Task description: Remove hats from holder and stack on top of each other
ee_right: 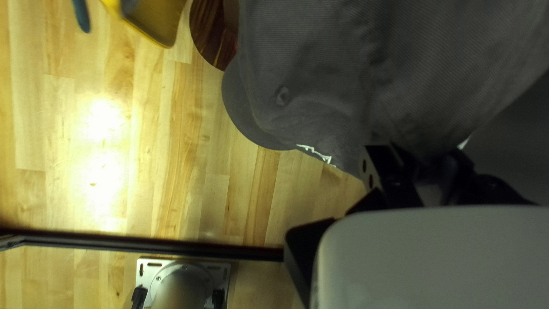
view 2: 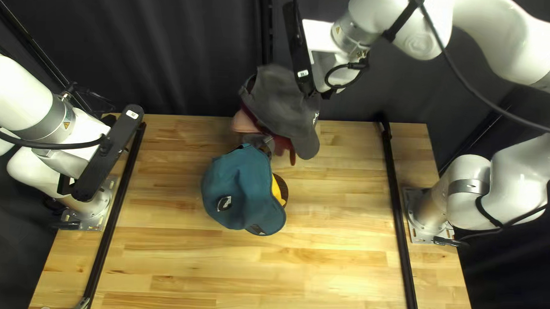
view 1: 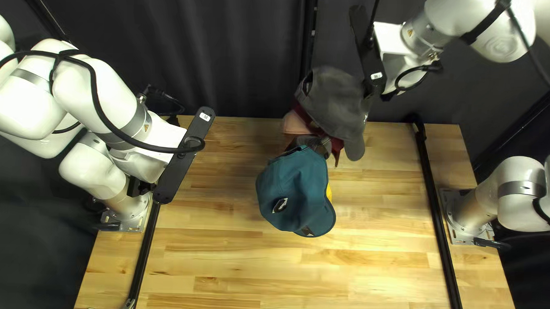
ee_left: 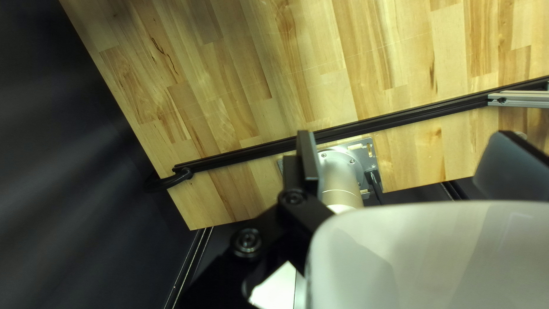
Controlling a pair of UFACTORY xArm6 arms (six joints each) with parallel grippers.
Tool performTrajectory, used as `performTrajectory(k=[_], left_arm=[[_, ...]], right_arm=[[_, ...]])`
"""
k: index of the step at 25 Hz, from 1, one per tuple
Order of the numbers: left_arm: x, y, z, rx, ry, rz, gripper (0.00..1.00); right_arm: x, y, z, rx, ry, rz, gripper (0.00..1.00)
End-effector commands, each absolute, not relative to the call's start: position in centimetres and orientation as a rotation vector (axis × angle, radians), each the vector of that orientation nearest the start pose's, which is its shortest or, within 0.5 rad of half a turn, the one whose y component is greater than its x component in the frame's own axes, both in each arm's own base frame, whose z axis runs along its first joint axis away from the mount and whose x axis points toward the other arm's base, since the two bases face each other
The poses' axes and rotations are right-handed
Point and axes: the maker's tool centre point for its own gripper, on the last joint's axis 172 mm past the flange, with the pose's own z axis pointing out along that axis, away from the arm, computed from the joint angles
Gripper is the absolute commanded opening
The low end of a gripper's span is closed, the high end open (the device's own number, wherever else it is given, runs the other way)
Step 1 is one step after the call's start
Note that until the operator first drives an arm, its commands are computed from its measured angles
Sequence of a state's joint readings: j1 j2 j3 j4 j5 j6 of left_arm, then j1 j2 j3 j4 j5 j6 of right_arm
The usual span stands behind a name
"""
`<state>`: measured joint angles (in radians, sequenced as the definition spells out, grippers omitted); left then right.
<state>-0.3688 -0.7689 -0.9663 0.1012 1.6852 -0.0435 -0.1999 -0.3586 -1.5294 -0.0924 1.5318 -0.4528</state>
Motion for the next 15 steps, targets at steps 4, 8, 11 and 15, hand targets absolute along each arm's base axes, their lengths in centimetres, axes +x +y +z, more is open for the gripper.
performTrajectory(k=[4, 8, 11, 15], left_arm=[[24.8, -6.6, 37.8, -3.015, 0.473, -0.106, 1.0], [24.8, -6.6, 37.8, -3.015, 0.473, -0.106, 1.0], [24.8, -6.6, 37.8, -3.015, 0.473, -0.106, 1.0], [24.8, -6.6, 37.8, -3.015, 0.473, -0.106, 1.0]], right_arm=[[34.9, -10.1, 51.3, -3.346, -0.368, -0.472, 0.0], [31.0, -10.6, 48.0, -3.359, -0.289, -0.449, 0.0], [28.0, -11.2, 44.2, -3.347, -0.222, -0.436, 0.0], [25.3, -11.6, 41.1, -3.326, -0.153, -0.43, 0.0]])
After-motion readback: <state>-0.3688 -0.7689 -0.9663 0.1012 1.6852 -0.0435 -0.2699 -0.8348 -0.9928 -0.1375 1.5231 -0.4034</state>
